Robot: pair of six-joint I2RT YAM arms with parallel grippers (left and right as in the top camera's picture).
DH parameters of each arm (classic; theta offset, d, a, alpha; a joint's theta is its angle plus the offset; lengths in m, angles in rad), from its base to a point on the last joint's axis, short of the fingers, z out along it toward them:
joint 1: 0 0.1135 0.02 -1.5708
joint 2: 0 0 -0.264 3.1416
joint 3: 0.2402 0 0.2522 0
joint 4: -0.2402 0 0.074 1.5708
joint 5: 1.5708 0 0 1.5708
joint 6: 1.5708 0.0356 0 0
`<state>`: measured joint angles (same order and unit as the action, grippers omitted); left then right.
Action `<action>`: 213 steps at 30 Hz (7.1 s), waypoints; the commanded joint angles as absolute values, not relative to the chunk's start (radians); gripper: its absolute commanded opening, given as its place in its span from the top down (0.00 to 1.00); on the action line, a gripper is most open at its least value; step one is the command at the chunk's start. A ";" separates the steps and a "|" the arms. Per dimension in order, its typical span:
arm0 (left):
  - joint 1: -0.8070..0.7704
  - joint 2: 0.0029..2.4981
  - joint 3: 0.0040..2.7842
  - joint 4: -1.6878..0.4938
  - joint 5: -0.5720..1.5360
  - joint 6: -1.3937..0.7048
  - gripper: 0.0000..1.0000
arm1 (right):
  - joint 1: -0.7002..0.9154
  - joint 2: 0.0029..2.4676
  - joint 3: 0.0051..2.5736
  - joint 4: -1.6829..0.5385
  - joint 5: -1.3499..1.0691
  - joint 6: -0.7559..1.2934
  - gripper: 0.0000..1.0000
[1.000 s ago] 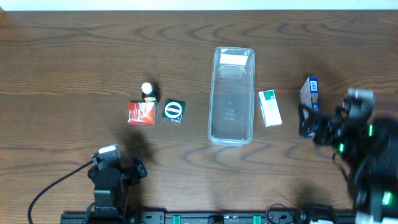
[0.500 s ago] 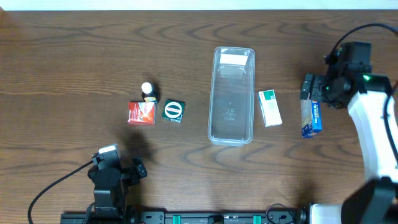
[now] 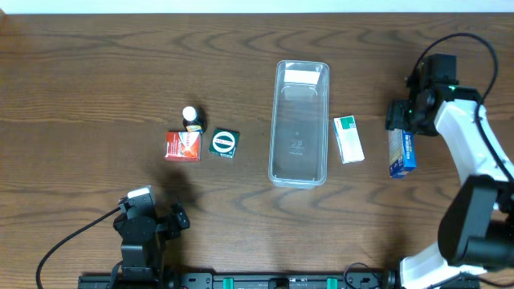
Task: Pack container
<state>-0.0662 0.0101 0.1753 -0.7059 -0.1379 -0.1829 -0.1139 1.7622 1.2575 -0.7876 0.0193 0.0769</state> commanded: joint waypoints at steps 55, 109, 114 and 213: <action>-0.060 0.006 0.163 -0.709 -0.142 -0.177 0.02 | 0.400 1.727 1.330 -0.472 0.082 0.500 0.83; -0.060 0.006 0.163 -0.709 -0.142 -0.177 0.02 | 0.401 1.718 1.330 -0.353 -0.147 0.435 0.31; -0.060 0.006 0.163 -0.709 -0.142 -0.177 0.02 | 0.413 1.667 1.330 -0.376 -0.146 0.428 0.54; -0.060 0.006 0.163 -0.709 -0.142 -0.177 0.02 | 0.273 1.814 1.391 -0.780 0.227 0.328 0.99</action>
